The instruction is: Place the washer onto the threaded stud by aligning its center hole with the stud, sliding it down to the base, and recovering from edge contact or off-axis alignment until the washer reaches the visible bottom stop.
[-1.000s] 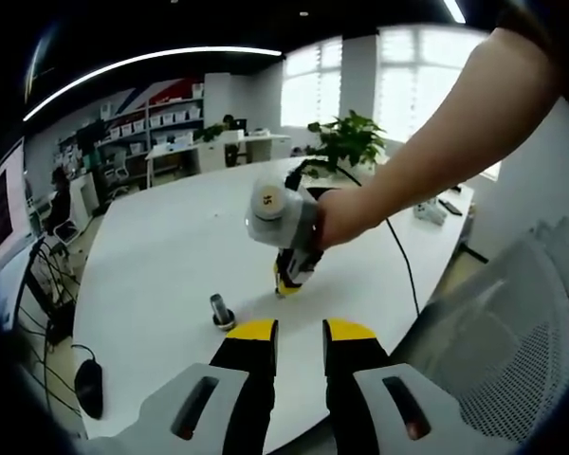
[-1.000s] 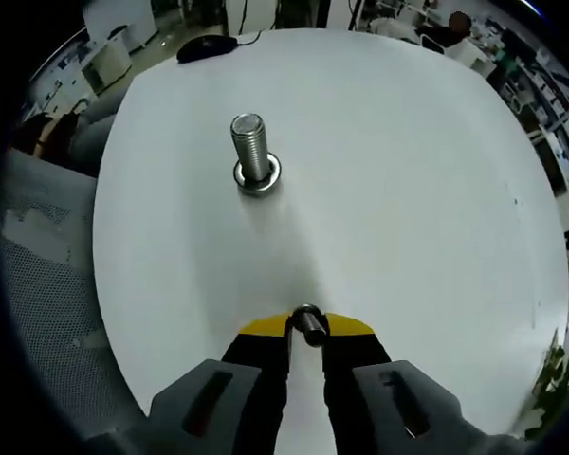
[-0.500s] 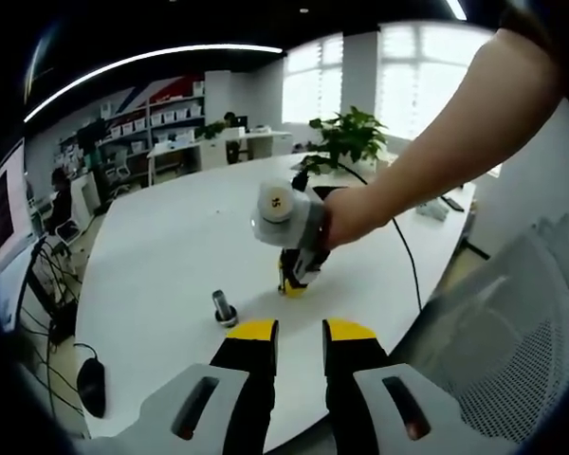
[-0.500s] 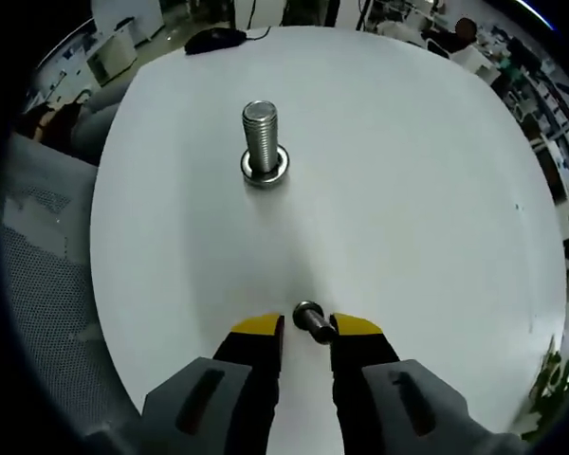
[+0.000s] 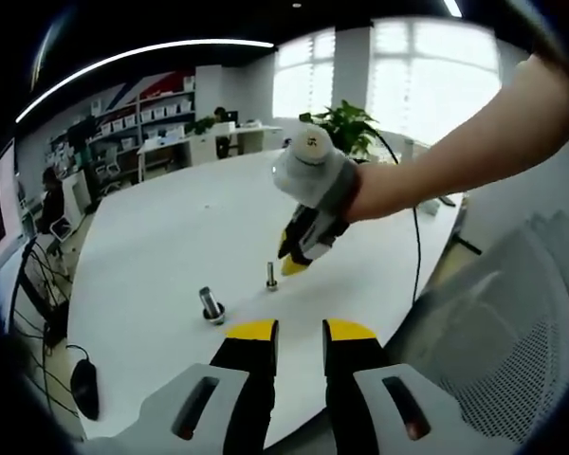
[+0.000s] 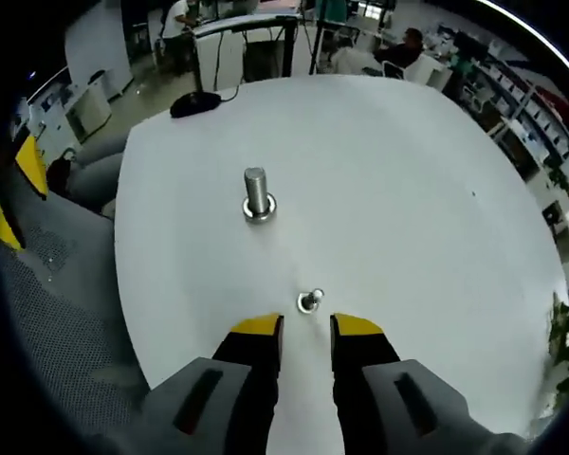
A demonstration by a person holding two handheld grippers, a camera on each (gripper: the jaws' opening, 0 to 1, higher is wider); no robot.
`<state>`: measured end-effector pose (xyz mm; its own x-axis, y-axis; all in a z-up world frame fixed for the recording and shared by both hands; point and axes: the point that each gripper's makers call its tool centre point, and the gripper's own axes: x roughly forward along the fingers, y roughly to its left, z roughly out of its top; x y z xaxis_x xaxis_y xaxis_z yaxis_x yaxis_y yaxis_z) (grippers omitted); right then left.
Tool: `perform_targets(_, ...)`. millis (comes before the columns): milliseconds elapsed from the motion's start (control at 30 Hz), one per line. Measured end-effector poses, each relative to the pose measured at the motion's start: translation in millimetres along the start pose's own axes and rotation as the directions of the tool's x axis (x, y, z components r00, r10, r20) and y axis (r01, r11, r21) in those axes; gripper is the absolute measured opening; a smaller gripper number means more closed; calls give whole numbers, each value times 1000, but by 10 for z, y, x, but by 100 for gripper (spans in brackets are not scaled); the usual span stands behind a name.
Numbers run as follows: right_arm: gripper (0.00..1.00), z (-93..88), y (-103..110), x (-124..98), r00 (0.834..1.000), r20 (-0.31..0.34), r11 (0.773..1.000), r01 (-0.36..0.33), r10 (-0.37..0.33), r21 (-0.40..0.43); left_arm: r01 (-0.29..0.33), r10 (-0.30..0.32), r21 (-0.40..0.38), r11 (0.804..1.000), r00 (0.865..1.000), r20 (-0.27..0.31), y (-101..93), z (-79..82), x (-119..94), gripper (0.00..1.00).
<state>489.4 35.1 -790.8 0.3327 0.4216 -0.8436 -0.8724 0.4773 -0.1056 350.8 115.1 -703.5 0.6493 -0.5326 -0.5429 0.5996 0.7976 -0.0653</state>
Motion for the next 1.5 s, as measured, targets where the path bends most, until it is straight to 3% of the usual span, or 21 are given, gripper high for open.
perform_targets(167,22,45,-41,-290,992,114,995,35,-46,94,11,-11,-2,1000,1000,-13,-28,-24,20,17)
perform_targets(367,22,16,37,-541,979,188,988,48,-75,147,12,-12,3,1000,1000,-12,-41,-22,16,17)
perform_targets(567,22,-3,67,-825,952,285,975,50,-112,216,4,-4,1,1000,1000,8,-32,20,2,17)
perform_targets(667,24,-13,148,-960,940,328,958,-3,-95,287,1,-1,6,1000,1000,12,-40,29,-8,18)
perform_targets(700,24,-10,138,-1016,933,342,958,10,-112,287,0,0,13,1000,1000,13,-46,32,-11,18)
perform_targets(933,24,-145,219,-1344,916,373,959,43,-150,279,8,-9,62,998,1000,23,-104,78,-4,18)
perform_targets(1100,24,-297,222,-1537,897,404,943,42,-182,331,3,-4,74,997,1000,25,-102,89,-9,18)
perform_targets(1300,24,-499,254,-1643,879,434,930,27,-197,366,-13,12,89,996,1000,14,-82,69,-3,19)
perform_targets(1500,26,-587,299,-1665,875,443,913,-2,-196,409,-17,16,107,994,1000,11,-97,76,-2,19)
